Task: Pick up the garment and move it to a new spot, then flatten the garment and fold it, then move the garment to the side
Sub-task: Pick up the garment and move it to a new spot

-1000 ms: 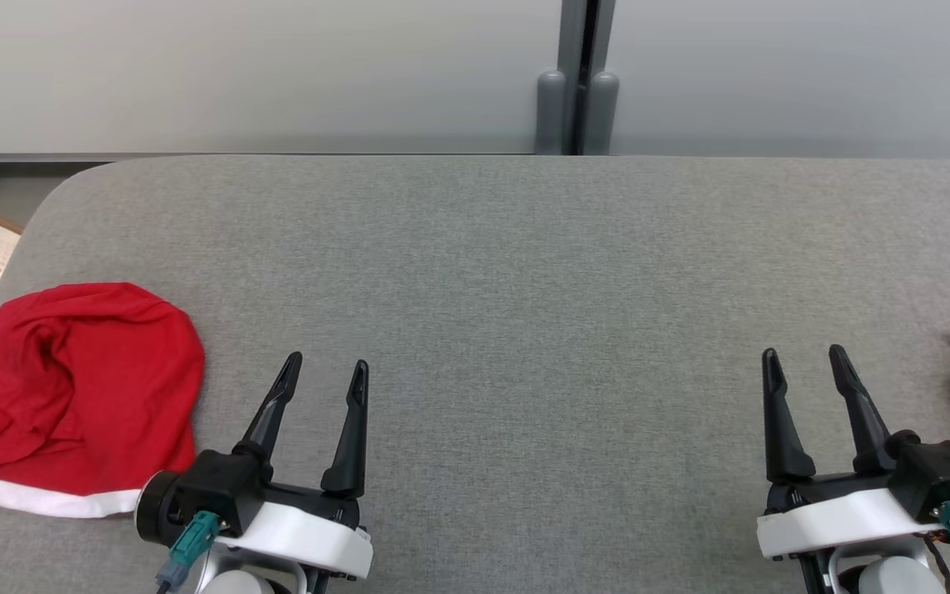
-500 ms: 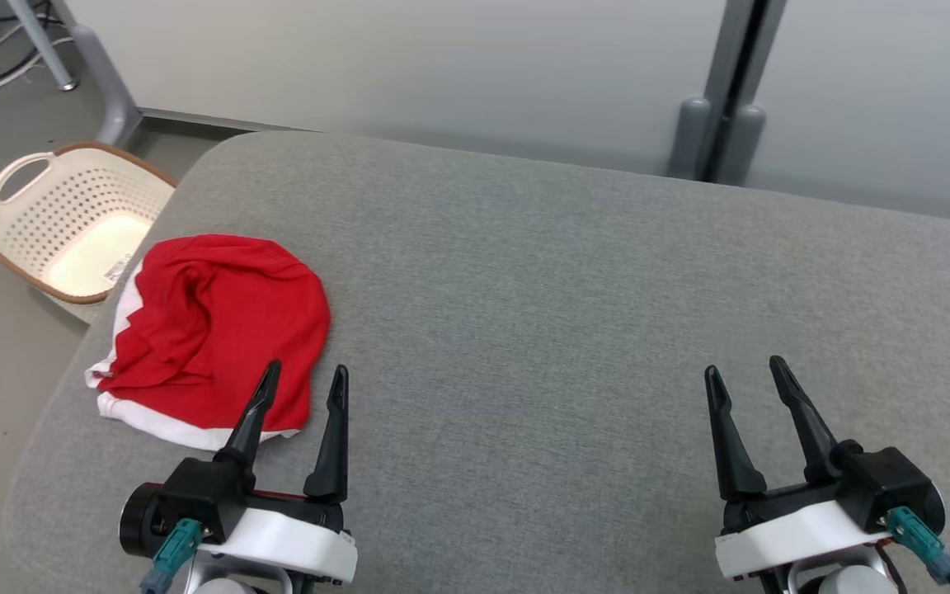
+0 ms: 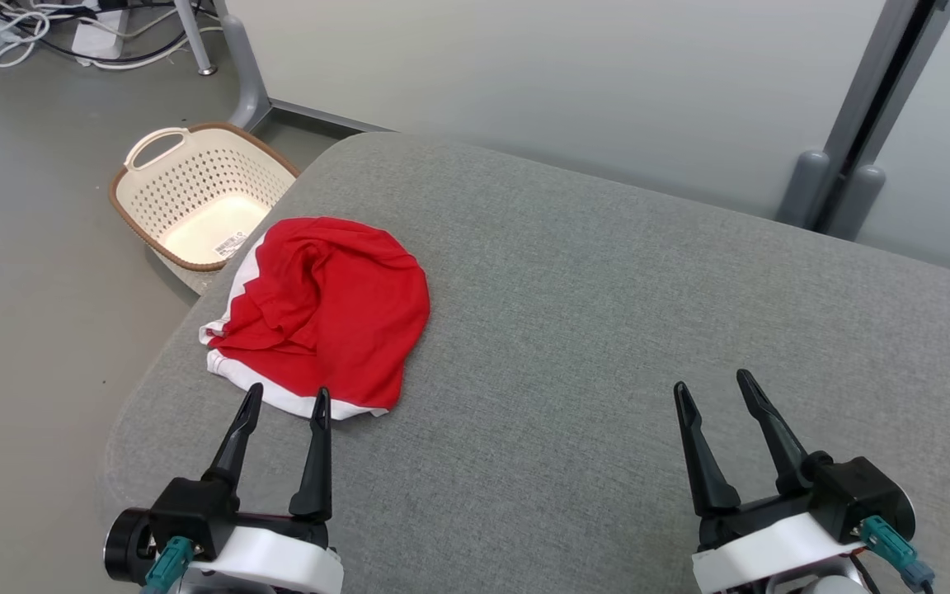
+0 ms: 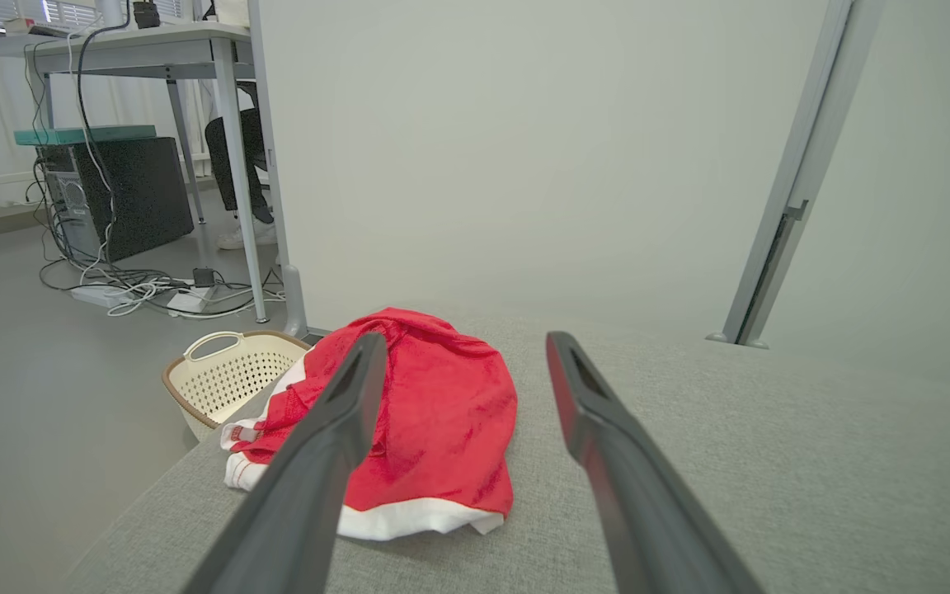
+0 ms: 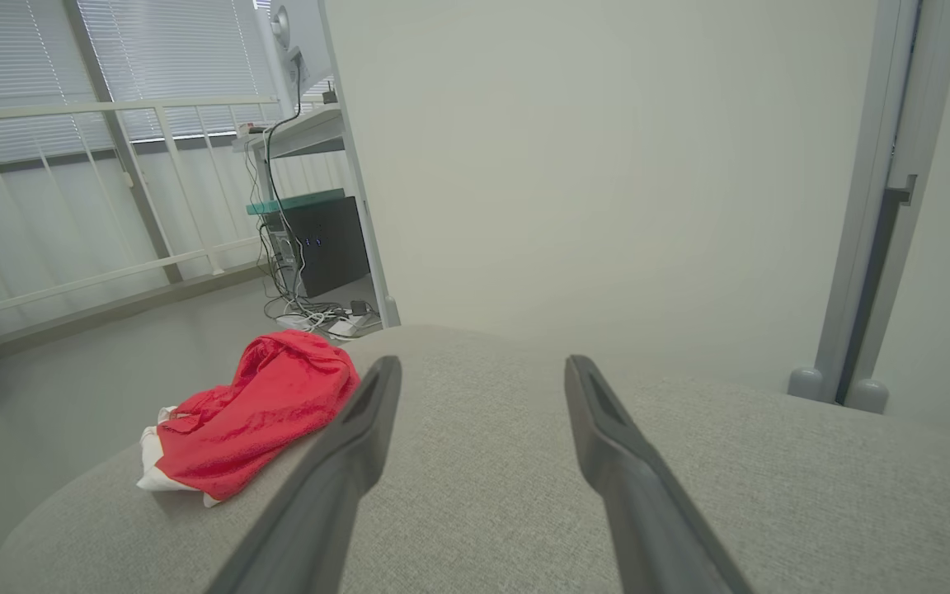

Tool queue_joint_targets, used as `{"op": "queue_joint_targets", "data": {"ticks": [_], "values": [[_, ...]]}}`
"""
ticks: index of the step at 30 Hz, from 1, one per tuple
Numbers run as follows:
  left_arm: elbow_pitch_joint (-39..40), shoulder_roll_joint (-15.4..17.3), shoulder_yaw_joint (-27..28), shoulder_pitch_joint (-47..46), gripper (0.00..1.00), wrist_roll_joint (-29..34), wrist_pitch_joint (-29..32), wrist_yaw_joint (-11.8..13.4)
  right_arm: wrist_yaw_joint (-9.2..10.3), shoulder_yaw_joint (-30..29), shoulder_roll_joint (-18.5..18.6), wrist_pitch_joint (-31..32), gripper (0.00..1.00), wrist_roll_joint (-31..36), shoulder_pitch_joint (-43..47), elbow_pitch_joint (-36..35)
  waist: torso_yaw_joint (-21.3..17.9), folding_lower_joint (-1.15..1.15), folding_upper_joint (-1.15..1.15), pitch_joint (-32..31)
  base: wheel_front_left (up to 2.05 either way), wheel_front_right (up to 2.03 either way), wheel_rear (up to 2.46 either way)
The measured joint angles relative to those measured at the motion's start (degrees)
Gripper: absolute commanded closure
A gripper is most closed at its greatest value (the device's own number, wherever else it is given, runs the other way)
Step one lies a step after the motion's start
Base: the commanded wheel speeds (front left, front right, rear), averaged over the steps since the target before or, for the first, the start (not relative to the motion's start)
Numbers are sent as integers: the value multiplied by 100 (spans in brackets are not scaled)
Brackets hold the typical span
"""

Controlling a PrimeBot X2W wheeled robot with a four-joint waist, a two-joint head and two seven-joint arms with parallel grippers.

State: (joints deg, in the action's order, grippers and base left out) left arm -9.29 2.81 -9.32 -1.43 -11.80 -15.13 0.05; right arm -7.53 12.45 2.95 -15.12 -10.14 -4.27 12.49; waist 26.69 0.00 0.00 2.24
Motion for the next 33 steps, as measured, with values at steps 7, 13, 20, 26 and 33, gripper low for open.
{"op": "queue_joint_targets", "data": {"ticks": [7,13,20,26,33], "values": [[15,1,4,13,0,-69,0,11,0,47,0,0,0,-35,2,16,165,0,0,5,0,0,0],[-9,0,53,39,0,-78,0,20,0,70,0,1,0,-46,1,41,127,0,0,17,0,0,0],[24,0,187,-3,0,-244,-1,63,0,98,19,0,0,-45,-9,45,42,0,0,103,0,0,0],[-23,0,454,-270,0,-370,-1,86,0,10,98,0,0,11,-114,-18,-77,0,0,354,0,0,0],[-1143,140,701,-1033,0,-148,0,-108,1,-226,411,1,0,100,-327,-232,-271,0,0,847,0,0,0]]}}
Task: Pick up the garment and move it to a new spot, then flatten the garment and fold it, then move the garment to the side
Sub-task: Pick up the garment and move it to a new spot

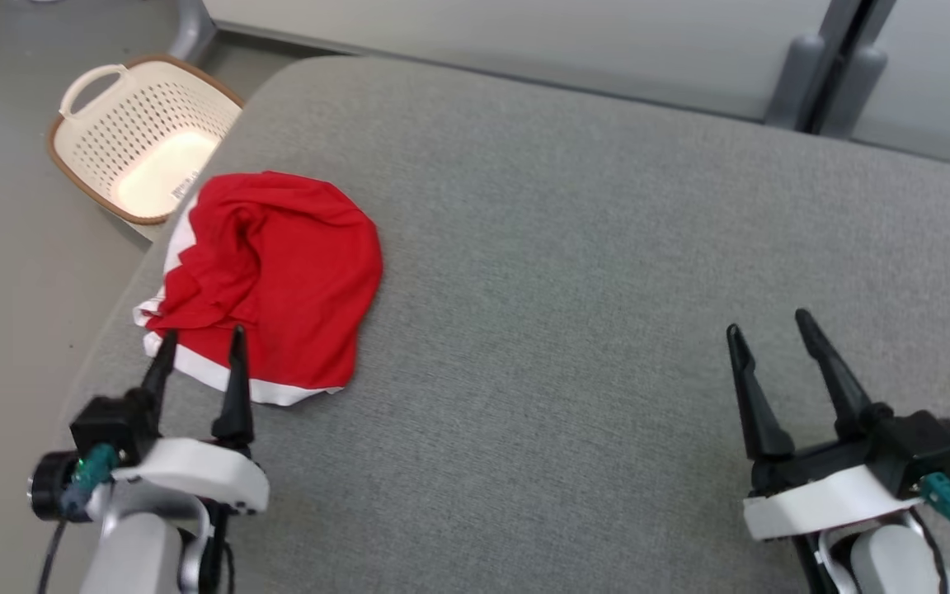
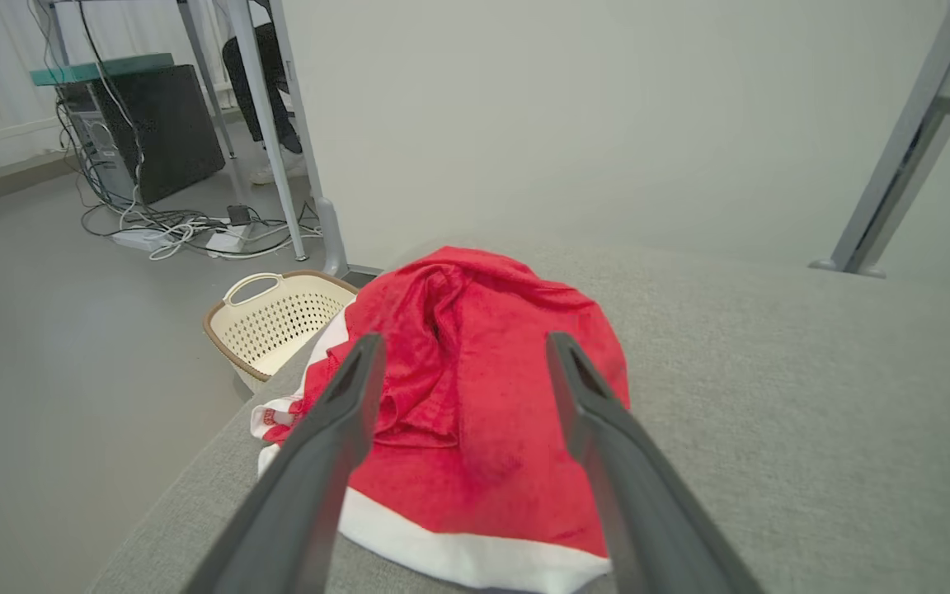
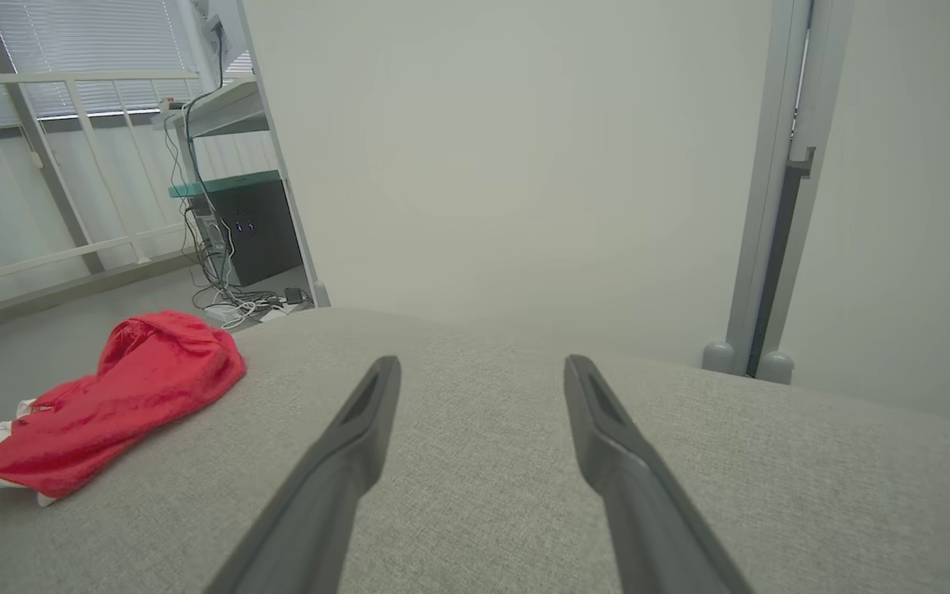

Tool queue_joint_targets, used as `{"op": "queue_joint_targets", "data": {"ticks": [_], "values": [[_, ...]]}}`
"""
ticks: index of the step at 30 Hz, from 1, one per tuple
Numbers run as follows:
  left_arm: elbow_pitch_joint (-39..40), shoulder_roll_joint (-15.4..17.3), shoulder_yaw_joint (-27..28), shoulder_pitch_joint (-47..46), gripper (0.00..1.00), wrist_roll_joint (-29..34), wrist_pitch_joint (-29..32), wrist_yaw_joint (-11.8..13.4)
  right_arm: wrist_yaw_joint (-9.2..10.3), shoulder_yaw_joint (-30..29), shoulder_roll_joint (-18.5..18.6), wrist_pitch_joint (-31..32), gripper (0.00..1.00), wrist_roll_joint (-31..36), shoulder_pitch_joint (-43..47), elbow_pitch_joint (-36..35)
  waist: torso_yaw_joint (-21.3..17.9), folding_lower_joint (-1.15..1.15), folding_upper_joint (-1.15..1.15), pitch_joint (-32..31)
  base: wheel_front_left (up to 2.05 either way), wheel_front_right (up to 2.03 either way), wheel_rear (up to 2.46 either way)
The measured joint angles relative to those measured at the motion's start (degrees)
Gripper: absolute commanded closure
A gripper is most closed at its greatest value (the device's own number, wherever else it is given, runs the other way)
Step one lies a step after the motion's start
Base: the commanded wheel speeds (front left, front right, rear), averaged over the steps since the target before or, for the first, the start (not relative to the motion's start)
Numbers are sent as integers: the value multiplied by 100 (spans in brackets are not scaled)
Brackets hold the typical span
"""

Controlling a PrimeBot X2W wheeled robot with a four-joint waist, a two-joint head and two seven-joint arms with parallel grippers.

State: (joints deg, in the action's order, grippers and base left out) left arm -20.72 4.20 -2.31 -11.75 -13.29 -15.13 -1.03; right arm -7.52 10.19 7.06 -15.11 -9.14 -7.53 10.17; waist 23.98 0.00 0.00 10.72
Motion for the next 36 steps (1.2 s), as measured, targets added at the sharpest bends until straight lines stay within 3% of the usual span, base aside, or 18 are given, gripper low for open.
{"op": "queue_joint_targets", "data": {"ticks": [7,15,20,26,28,36], "values": [[-1429,624,205,-1198,0,-100,364,-196,1,-96,298,0,0,40,-252,-215,-342,0,0,572,0,0,0],[-2691,1009,254,-2295,0,-265,870,-372,2,-158,472,27,0,97,-324,-374,-757,0,0,1127,0,0,0],[-3502,1295,400,-2934,0,-374,964,-238,2,-198,539,58,0,122,-428,-523,-1011,0,0,1458,0,0,0],[-4141,1395,438,-3325,0,-445,948,-193,2,-242,588,100,0,142,-430,-578,-1186,0,0,1680,0,0,0],[-4255,1456,421,-3398,100,-442,793,-227,2,-243,597,101,0,143,-430,-584,-1220,0,0,1708,0,0,0],[-4445,1674,402,-3543,100,-385,175,-134,2,-214,404,76,0,134,-465,-397,-1315,0,0,1458,0,0,0]]}}
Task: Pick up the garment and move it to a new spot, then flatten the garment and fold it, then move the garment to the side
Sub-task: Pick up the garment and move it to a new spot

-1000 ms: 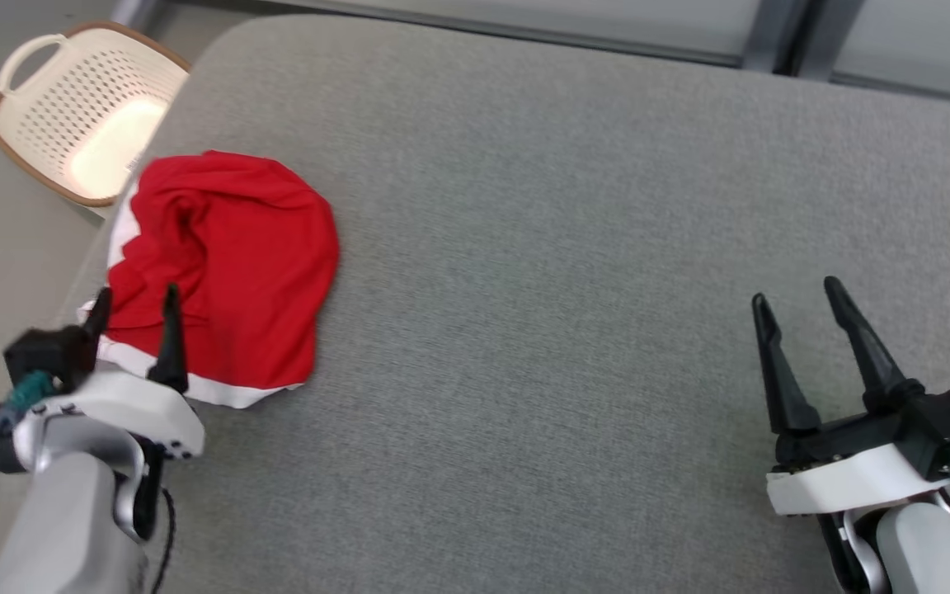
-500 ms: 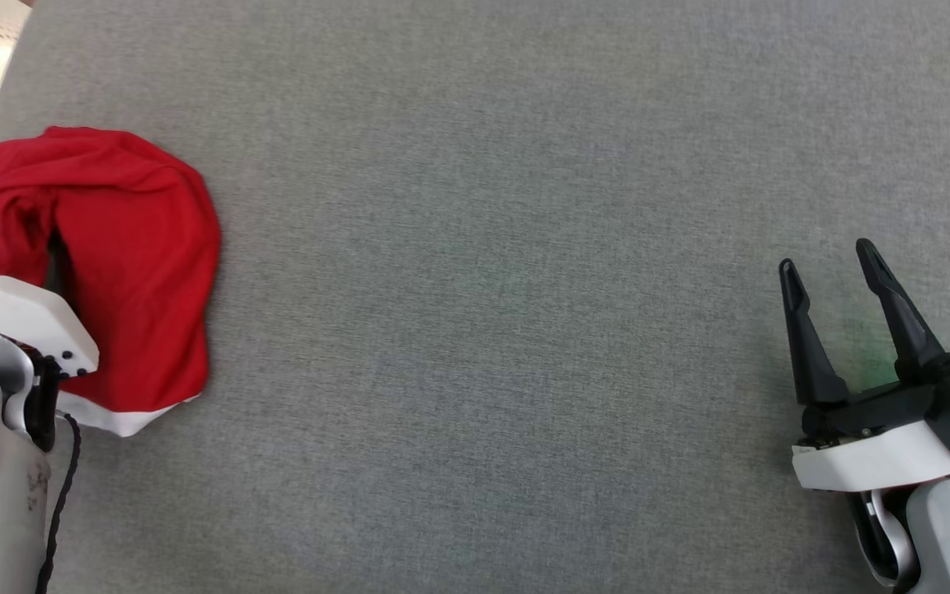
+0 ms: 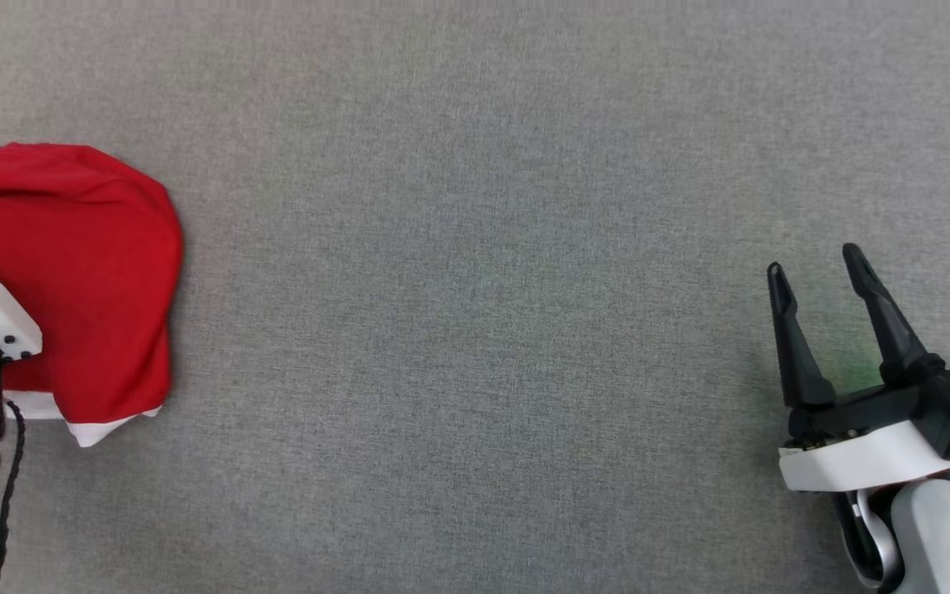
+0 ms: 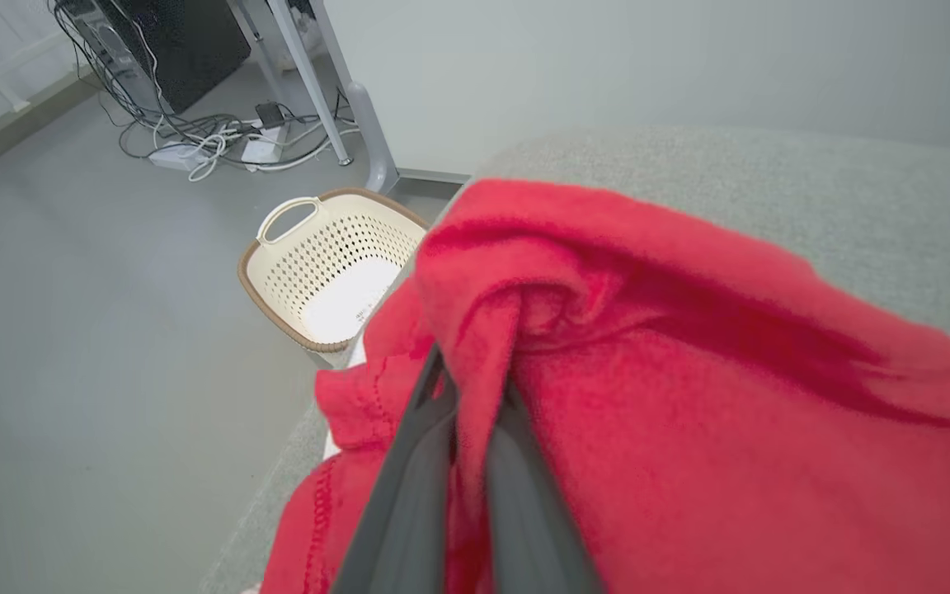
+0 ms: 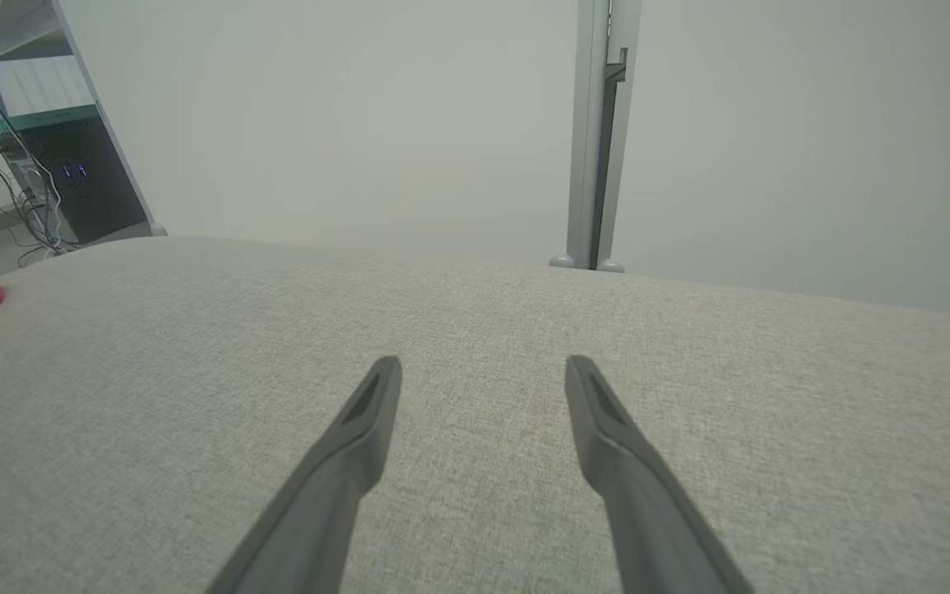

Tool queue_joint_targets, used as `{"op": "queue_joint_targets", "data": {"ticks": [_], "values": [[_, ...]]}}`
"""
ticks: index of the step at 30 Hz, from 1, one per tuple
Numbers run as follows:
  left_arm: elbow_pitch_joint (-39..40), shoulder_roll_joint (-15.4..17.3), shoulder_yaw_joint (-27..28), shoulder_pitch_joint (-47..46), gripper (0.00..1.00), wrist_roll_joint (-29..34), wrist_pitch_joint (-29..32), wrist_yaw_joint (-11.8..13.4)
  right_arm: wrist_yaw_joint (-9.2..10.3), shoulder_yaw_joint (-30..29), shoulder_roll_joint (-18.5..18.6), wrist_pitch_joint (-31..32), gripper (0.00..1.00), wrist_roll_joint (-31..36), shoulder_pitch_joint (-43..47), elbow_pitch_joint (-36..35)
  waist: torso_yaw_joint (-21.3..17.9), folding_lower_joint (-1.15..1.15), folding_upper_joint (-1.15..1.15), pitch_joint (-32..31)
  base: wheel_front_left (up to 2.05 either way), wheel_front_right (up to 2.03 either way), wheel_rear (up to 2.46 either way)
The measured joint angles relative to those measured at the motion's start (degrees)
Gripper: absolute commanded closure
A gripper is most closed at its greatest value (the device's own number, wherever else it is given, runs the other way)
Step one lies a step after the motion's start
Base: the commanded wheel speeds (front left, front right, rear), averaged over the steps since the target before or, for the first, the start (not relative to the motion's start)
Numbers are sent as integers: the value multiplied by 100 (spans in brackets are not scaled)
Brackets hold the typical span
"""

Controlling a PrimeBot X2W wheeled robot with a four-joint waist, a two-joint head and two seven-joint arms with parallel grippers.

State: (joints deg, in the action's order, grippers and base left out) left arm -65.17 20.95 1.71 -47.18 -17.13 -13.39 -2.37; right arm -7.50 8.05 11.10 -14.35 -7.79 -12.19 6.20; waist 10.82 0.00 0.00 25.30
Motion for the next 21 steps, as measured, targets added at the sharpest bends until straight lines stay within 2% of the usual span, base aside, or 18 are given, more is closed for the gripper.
{"op": "queue_joint_targets", "data": {"ticks": [5,16,21], "values": [[479,34,-29,61,100,65,-138,23,0,-2,-143,-35,0,-58,4,208,-40,0,0,-337,0,0,0],[2497,-54,-186,736,100,365,-158,109,0,-12,-428,-54,0,-136,143,386,-163,0,0,-1180,0,0,0],[3417,-170,-564,991,100,647,201,231,0,-60,-497,-59,0,-167,178,359,-347,0,0,-1451,0,0,0]]}}
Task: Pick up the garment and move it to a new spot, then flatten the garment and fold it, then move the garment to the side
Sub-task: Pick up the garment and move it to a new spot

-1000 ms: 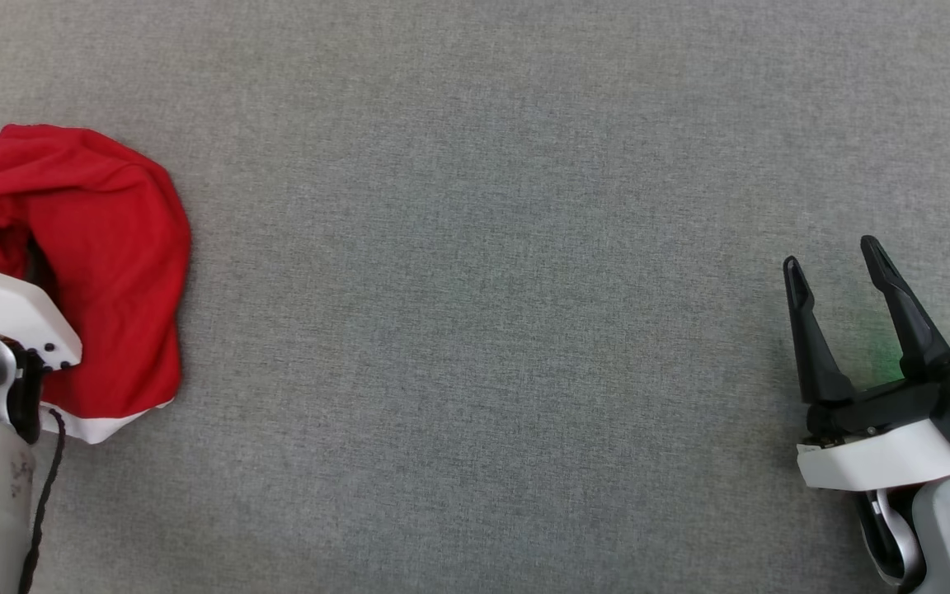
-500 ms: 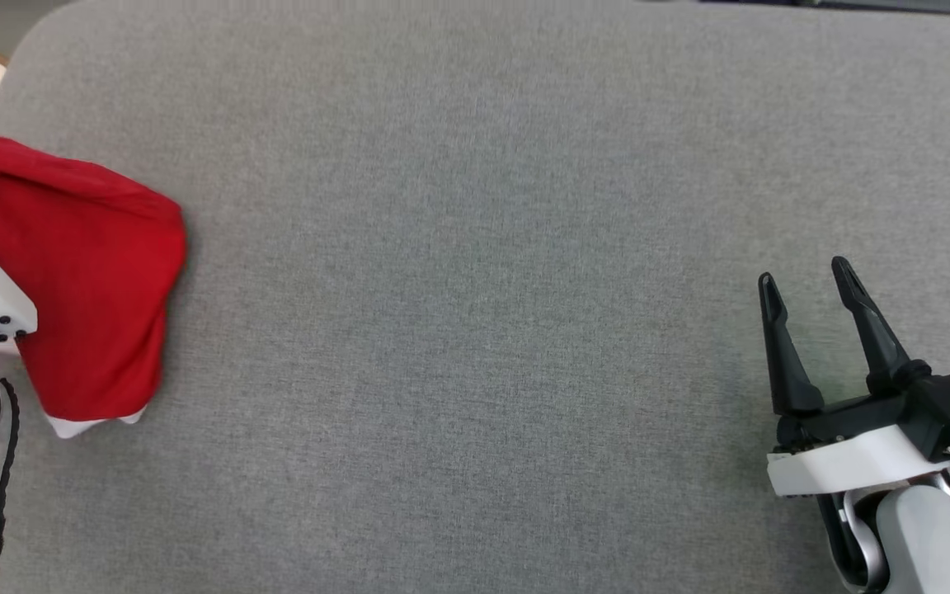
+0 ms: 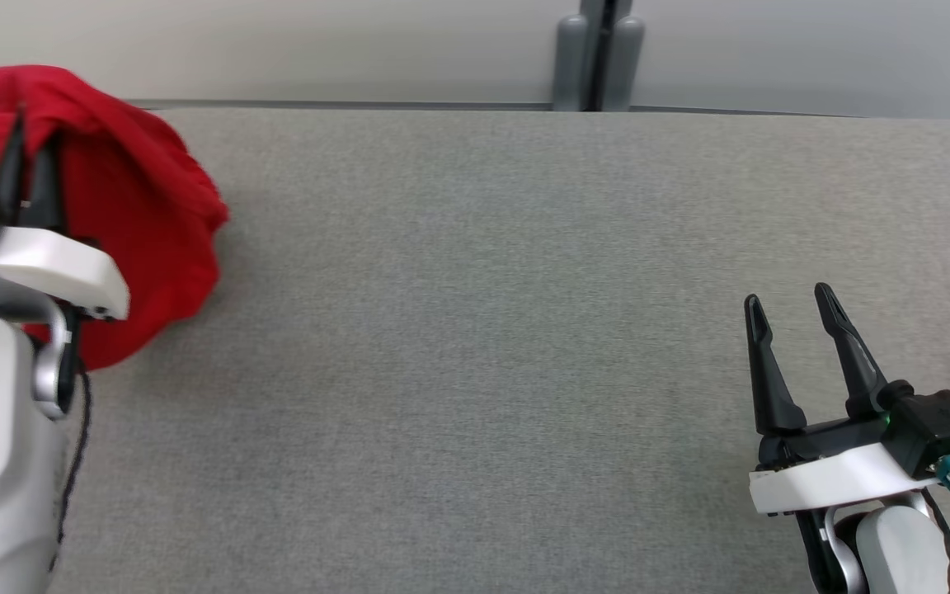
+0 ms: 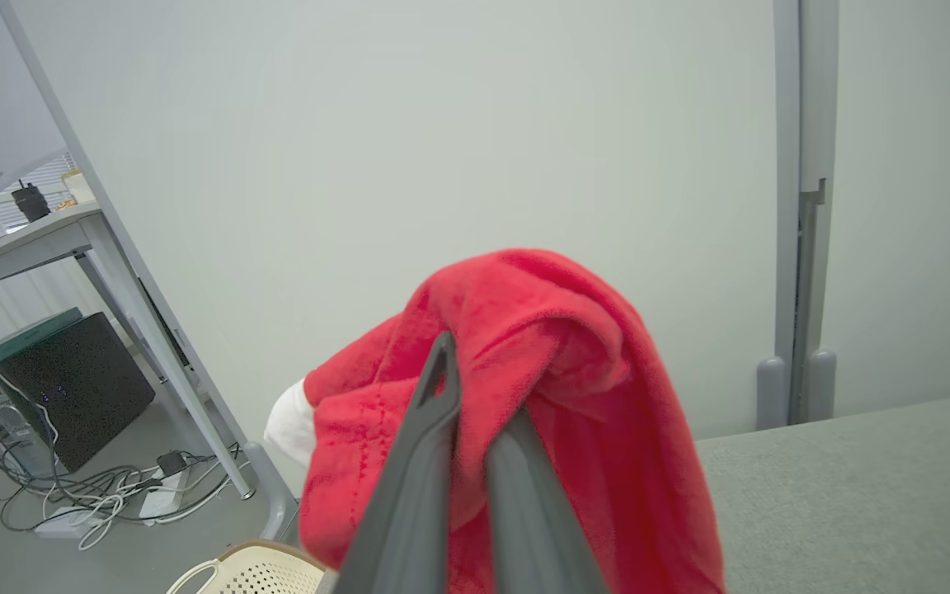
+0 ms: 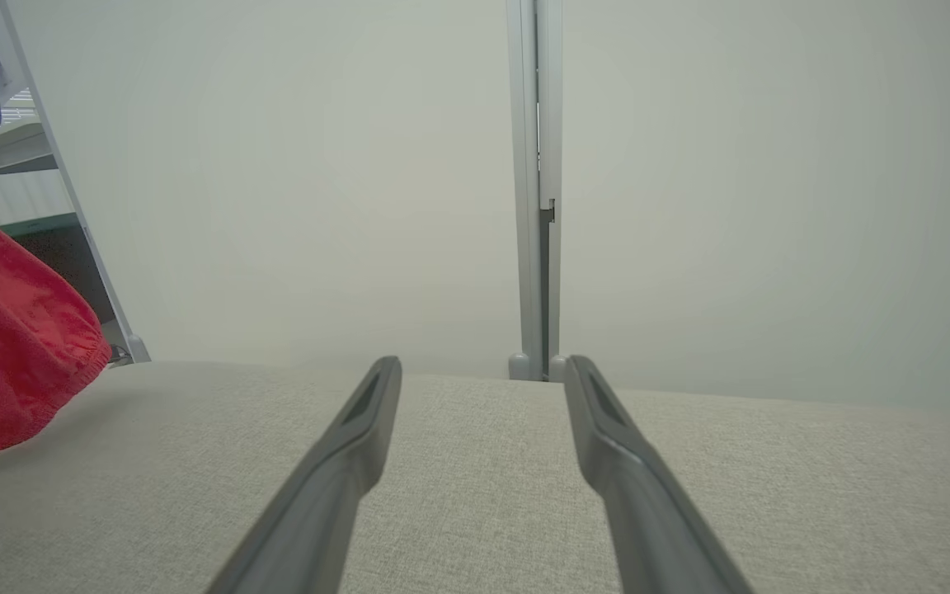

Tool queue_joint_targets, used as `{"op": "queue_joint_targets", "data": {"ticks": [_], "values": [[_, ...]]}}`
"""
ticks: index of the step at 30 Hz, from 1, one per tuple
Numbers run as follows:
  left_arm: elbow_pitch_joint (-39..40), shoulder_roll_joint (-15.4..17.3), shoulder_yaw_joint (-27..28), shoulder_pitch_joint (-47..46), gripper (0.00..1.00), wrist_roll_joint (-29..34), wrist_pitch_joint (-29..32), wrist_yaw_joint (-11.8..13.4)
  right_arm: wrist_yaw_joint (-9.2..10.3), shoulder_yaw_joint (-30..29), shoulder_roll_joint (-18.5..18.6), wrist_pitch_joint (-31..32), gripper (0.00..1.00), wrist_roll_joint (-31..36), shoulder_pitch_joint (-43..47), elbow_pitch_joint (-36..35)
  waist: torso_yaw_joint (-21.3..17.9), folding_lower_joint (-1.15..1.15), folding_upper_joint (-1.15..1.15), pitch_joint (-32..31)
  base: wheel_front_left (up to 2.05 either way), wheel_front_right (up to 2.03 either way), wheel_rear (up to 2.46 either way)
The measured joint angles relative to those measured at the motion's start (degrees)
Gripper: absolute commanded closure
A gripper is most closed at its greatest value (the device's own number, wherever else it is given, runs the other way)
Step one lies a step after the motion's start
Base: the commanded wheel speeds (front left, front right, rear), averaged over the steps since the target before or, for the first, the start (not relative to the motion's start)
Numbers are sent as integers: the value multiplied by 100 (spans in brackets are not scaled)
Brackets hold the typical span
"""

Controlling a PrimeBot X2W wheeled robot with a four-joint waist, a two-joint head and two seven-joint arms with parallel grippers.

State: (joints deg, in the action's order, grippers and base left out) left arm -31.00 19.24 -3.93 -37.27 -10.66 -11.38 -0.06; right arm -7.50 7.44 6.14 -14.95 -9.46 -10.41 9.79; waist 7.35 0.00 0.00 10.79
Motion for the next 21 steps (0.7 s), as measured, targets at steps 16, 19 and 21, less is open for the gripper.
{"op": "queue_joint_targets", "data": {"ticks": [16,19,21], "values": [[1160,-1073,-1907,861,100,871,879,8,0,-274,-152,-1,0,-63,21,-181,-1070,0,0,-58,0,0,0],[1003,-1414,-2273,818,100,937,873,-5,0,-335,-163,-1,0,-85,-26,-224,-1266,0,0,15,0,0,0],[896,-1525,-2473,699,100,939,823,14,0,-339,-180,-1,0,-102,-59,-230,-1384,0,0,78,0,0,0]]}}
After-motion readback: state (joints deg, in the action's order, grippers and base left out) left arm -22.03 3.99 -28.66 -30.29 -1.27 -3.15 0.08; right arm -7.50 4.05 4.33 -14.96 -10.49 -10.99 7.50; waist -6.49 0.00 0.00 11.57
